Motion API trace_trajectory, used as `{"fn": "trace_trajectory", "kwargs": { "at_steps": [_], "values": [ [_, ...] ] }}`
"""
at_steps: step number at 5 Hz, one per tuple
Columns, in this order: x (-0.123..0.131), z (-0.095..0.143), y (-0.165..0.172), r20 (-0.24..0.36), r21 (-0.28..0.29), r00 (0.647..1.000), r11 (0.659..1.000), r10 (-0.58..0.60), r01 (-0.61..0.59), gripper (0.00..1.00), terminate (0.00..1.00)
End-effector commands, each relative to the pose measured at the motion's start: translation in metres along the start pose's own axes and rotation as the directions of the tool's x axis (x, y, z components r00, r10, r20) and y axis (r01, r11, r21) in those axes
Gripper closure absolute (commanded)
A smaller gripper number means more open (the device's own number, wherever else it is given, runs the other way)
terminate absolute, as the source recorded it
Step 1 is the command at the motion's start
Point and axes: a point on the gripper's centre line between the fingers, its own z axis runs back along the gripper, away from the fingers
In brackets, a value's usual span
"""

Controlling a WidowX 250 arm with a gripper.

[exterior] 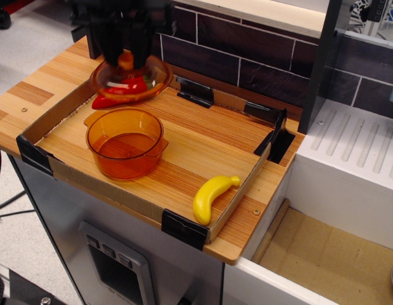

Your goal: Take lid off pot

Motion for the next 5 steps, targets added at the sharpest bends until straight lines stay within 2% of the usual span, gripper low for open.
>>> {"fn": "trace_trajectory", "kwargs": {
  "at_steps": [1,2,3,4,5],
  "values": [
    [0.006,-0.015,-0.043,0.054,-0.006,0.998,0.999,-0.031,0.031,1.0,0.0],
    [0.011,-0.03,-0.064,0.06,-0.002,0.998,1.0,-0.019,0.019,1.0,0.0],
    [0.016,-0.043,-0.077,0.034,-0.005,0.999,1.0,-0.001,0.001,1.0,0.0],
    [0.033,-0.05,-0.087,0.049,0.0,0.998,0.999,0.032,-0.032,1.0,0.0],
    [0.031,-0.067,-0.085,0.061,0.026,0.998,1.0,0.007,-0.009,1.0,0.0]
  ]
}}
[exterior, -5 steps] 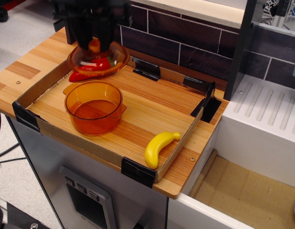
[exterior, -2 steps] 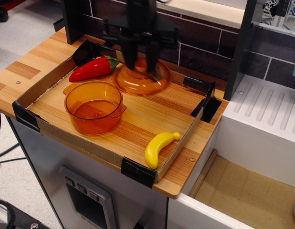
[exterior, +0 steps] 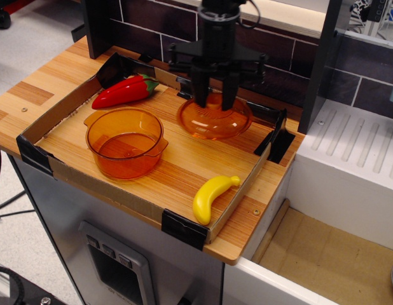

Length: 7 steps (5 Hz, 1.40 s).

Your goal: Take lid off pot

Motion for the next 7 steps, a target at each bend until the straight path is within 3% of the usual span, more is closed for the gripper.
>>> {"fn": "trace_trajectory", "kwargs": {
  "at_steps": [1,3,5,6,7],
  "values": [
    [0.004,-0.003,0.007,0.065,0.017,0.997,0.999,-0.049,0.048,0.0,0.0],
    [0.012,0.009,0.007,0.029,-0.007,0.999,1.0,-0.017,0.018,0.0,0.0],
    [-0.002,0.08,0.016,-0.002,-0.086,1.0,0.996,-0.022,0.022,0.0,0.0],
    [-0.015,0.099,0.034,-0.016,-0.108,0.999,0.993,-0.046,0.044,0.0,0.0],
    [-0.015,0.099,0.034,-0.016,-0.108,0.999,0.993,-0.046,0.044,0.0,0.0]
  ]
}}
